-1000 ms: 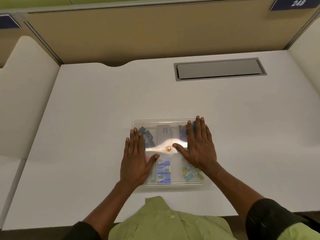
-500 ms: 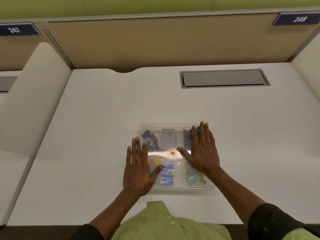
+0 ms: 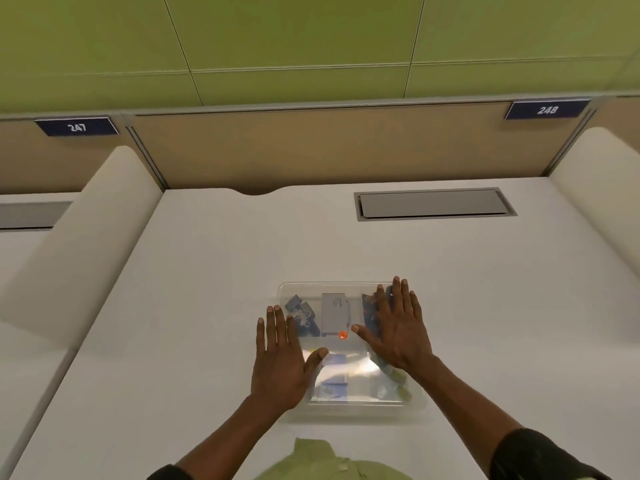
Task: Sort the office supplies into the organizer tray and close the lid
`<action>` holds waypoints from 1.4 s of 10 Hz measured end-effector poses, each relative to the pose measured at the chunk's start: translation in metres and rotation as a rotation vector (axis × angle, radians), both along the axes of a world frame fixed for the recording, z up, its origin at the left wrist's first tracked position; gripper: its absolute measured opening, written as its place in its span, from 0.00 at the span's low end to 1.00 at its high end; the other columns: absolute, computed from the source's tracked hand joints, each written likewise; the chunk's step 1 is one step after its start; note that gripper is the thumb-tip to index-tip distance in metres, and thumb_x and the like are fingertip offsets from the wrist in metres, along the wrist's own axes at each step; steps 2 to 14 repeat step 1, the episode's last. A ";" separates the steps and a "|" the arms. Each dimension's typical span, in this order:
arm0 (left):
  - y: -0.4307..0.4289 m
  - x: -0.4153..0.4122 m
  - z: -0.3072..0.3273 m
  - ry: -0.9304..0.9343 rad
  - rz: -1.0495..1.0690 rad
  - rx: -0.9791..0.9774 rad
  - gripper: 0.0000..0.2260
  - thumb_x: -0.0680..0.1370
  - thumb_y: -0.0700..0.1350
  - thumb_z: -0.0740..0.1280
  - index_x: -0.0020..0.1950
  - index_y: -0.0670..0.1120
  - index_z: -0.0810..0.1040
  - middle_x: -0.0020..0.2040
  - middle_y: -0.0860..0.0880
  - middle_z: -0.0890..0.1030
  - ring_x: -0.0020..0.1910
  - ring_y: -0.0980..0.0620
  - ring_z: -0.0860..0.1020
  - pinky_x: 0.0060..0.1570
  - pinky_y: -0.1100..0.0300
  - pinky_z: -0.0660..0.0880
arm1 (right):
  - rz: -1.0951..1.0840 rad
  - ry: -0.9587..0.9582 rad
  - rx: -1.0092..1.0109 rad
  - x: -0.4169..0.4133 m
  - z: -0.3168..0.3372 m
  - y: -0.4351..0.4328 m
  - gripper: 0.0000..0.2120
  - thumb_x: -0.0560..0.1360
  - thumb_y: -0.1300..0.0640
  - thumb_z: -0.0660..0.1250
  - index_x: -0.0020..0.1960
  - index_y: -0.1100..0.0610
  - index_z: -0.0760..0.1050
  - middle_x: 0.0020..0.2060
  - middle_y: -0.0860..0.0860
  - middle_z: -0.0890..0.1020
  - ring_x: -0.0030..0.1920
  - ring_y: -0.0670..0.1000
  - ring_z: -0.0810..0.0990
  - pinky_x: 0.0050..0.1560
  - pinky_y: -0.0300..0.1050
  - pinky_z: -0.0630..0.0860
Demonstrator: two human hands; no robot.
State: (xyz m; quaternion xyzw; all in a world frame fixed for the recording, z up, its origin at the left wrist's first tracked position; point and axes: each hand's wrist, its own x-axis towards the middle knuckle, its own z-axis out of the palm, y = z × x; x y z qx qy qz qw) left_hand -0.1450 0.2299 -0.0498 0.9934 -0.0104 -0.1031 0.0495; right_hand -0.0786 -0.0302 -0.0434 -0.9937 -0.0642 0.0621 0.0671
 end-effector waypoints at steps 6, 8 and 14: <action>0.002 0.020 0.013 -0.052 -0.021 -0.016 0.53 0.74 0.79 0.30 0.87 0.43 0.43 0.85 0.41 0.34 0.84 0.42 0.31 0.83 0.48 0.32 | -0.040 -0.023 0.031 0.001 0.007 0.005 0.56 0.70 0.17 0.38 0.84 0.55 0.40 0.81 0.59 0.35 0.82 0.61 0.34 0.83 0.60 0.42; 0.002 0.020 0.013 -0.052 -0.021 -0.016 0.53 0.74 0.79 0.30 0.87 0.43 0.43 0.85 0.41 0.34 0.84 0.42 0.31 0.83 0.48 0.32 | -0.040 -0.023 0.031 0.001 0.007 0.005 0.56 0.70 0.17 0.38 0.84 0.55 0.40 0.81 0.59 0.35 0.82 0.61 0.34 0.83 0.60 0.42; 0.002 0.020 0.013 -0.052 -0.021 -0.016 0.53 0.74 0.79 0.30 0.87 0.43 0.43 0.85 0.41 0.34 0.84 0.42 0.31 0.83 0.48 0.32 | -0.040 -0.023 0.031 0.001 0.007 0.005 0.56 0.70 0.17 0.38 0.84 0.55 0.40 0.81 0.59 0.35 0.82 0.61 0.34 0.83 0.60 0.42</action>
